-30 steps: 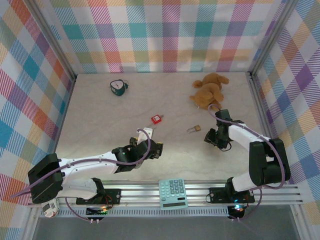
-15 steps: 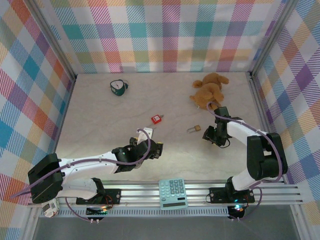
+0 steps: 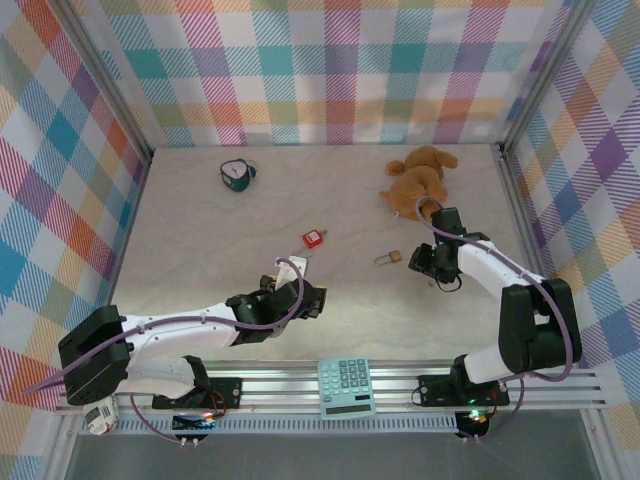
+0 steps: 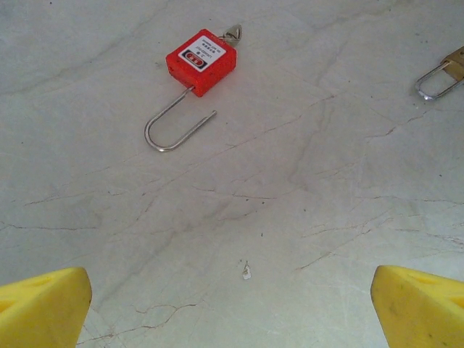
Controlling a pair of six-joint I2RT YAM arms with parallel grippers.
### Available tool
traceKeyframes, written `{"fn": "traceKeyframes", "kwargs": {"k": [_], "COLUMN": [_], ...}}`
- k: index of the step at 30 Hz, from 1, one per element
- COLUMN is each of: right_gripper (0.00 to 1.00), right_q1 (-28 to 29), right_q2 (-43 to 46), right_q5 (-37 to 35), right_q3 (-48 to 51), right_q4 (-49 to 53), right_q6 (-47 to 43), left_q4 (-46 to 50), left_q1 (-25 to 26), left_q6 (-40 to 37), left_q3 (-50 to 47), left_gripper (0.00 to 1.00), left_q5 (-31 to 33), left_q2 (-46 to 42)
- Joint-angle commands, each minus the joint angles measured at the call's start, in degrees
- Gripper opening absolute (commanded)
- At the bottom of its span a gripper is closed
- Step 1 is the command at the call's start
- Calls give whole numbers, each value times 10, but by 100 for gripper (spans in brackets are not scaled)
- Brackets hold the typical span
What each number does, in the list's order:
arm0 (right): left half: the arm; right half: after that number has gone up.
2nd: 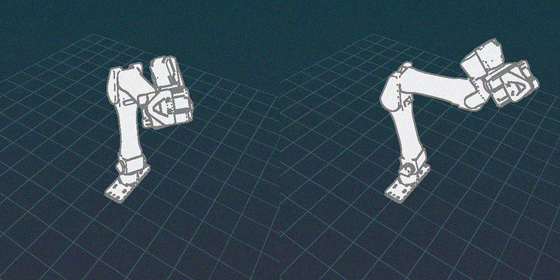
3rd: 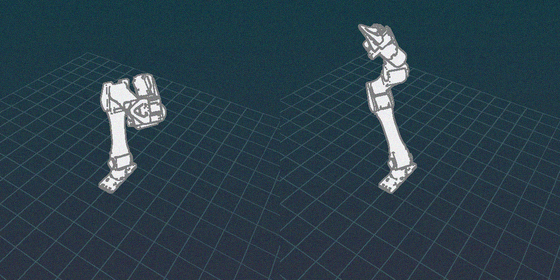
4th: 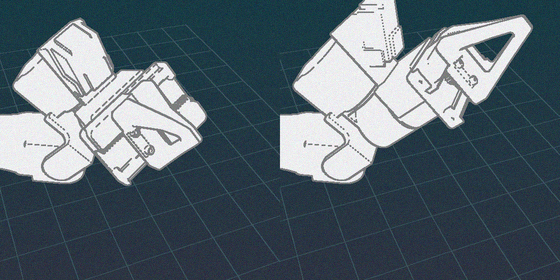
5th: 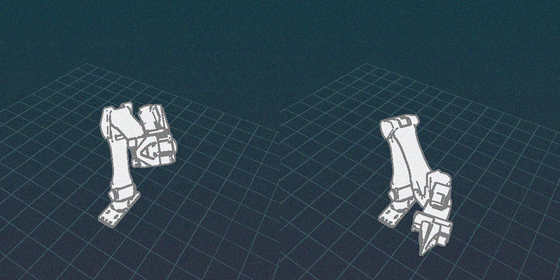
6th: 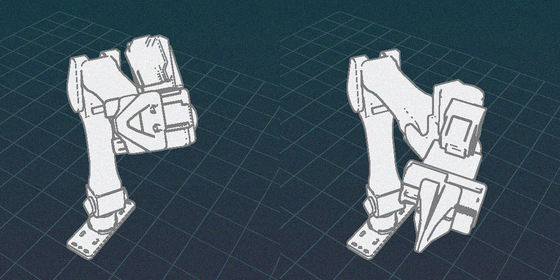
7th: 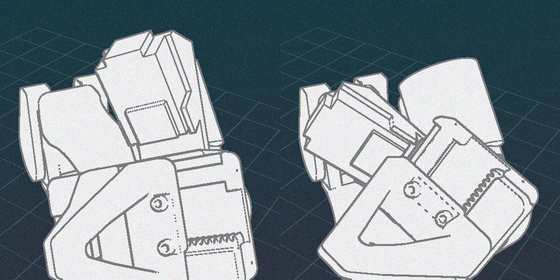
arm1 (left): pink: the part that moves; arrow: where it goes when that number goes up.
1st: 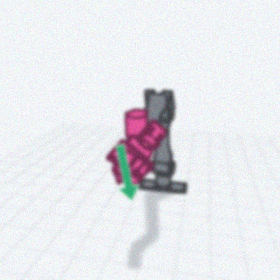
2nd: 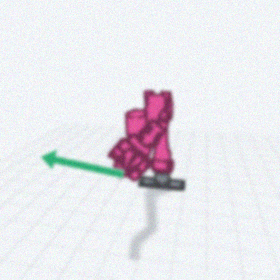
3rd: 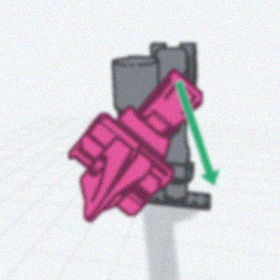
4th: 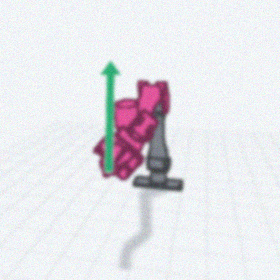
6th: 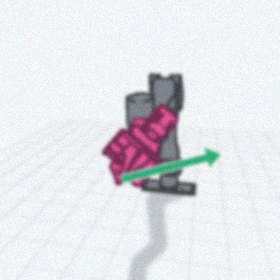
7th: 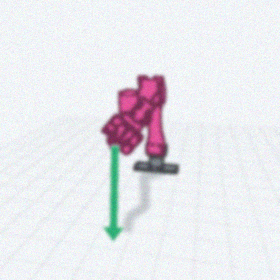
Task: Unlock with the key
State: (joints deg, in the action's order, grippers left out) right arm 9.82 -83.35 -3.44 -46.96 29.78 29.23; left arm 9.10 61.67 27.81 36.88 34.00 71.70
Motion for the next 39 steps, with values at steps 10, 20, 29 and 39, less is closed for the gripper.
{"fn": "traceKeyframes", "kwargs": {"k": [10, 20, 29, 39], "right_gripper": [49, 50, 50, 55], "right_q1": [4, 4, 6, 4], "right_q2": [-53, -40, -11, 29], "right_q5": [-3, 12, 24, -24], "right_q3": [-24, -20, 0, 26], "right_q4": [32, 59, 72, 71], "right_q6": [-28, -18, -7, 13], "left_q4": [11, 9, 9, 13], "left_q1": [-7, -8, -8, -8], "left_q6": [-4, -5, -3, 4], "left_q3": [-1, 0, -2, -6], "left_gripper": [98, 99, 98, 98], "left_q5": [1, 0, -2, -9], "left_q2": [-7, -10, -14, -21]}}
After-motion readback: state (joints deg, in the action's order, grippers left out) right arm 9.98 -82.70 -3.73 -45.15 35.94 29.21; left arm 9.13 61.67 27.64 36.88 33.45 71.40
